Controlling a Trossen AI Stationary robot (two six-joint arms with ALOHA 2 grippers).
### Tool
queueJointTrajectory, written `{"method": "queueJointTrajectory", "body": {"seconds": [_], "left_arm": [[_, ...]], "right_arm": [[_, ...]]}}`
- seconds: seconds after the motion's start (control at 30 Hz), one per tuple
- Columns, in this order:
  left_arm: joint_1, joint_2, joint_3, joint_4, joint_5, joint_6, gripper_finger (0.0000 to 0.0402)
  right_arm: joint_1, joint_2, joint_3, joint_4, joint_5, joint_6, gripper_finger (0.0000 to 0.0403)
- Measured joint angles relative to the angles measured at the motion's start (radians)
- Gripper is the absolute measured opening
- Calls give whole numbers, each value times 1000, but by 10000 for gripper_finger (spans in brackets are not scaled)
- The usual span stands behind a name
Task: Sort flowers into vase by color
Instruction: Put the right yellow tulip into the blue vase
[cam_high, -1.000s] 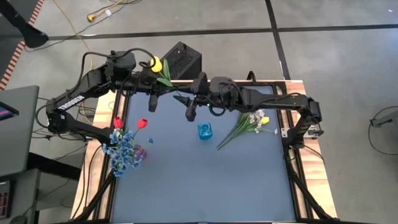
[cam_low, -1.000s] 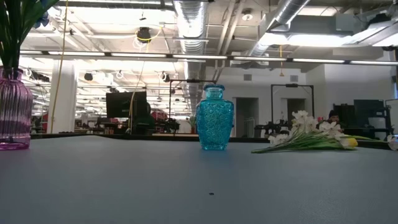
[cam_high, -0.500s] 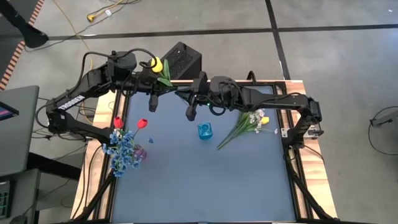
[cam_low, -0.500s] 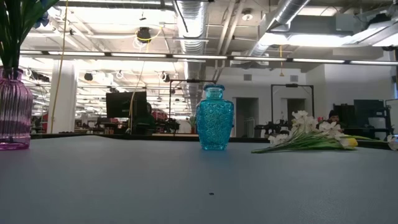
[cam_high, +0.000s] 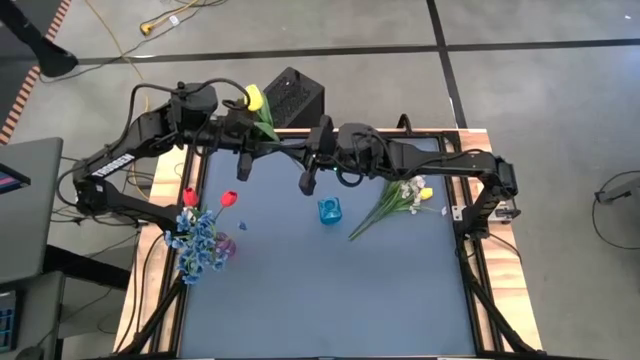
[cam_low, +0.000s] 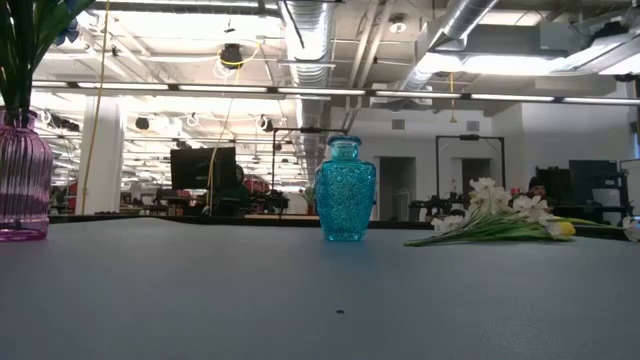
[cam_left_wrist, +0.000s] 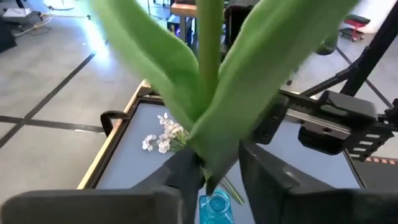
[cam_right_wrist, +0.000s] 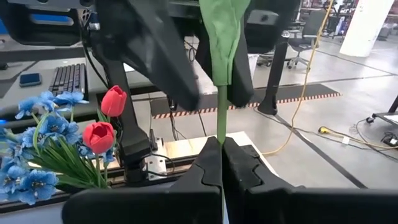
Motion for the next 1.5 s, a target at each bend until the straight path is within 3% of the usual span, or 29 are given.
{"method": "queueJointTrajectory", "body": {"seconds": [0.23, 0.47, 0.67, 0.87, 0.97, 1.1, 1.3, 1.5], "left_arm": [[1, -86, 0, -20, -34, -1, 158], [1, -202, 0, -148, -88, 13, 179], [1, -307, 0, -157, -167, 47, 179], [1, -382, 0, -183, -211, 43, 178], [1, -405, 0, -219, -214, 32, 178], [1, -419, -4, -241, -214, 24, 177], [1, -523, -203, -135, -222, -12, 177], [1, -638, -391, 11, -344, -41, 177]], "right_arm": [[4, -13, -2, -2, 5, 21, 20], [29, -113, -113, 21, 62, 17, 19], [74, -244, -469, 359, 126, 64, 19], [96, -263, -766, 823, 134, 65, 19], [97, -249, -836, 928, 141, 66, 19], [98, -246, -884, 907, 166, 73, 19], [94, -245, -959, 970, 171, 111, 19], [100, -244, -1014, 994, 233, 110, 19]]}}
